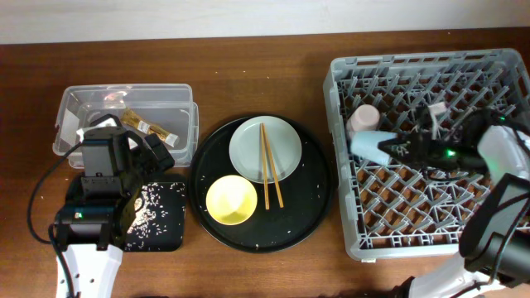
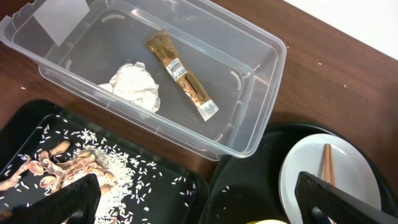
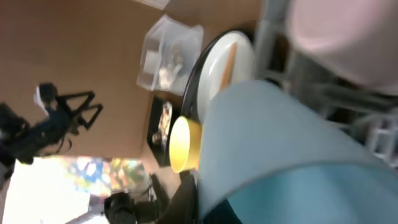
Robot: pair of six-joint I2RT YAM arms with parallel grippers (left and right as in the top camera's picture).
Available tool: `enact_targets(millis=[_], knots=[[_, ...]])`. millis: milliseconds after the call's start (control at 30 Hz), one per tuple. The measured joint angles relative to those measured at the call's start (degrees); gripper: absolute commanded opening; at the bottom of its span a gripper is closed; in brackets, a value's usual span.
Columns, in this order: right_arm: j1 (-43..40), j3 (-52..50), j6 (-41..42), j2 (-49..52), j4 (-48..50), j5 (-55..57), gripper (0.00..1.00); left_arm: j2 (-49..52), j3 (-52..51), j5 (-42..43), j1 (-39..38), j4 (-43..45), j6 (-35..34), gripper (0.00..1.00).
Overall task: Sort waste into correct bins and load items into the dishwasher rack
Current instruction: 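Place the blue cup upside down in the dish rack, release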
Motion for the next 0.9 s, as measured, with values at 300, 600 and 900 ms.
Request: enact_targets(millis=[300,600,900], knots=[[-3.08,-0.26,1.7,0.35,-1.01,0.59,0.08,0.0,0.0,0.0,0.0,0.0,0.0,0.99],[-1.55,-0.55,-11.93,0.57,-7.28,-3.17,0.04,0.0,0.0,0.0,0.0,0.0,0.02,0.99],[-0.28,-0.63,-15.54,3.41,-1.09,-2.64,0.04,0.0,0.0,0.0,0.0,0.0,0.02,0.99]])
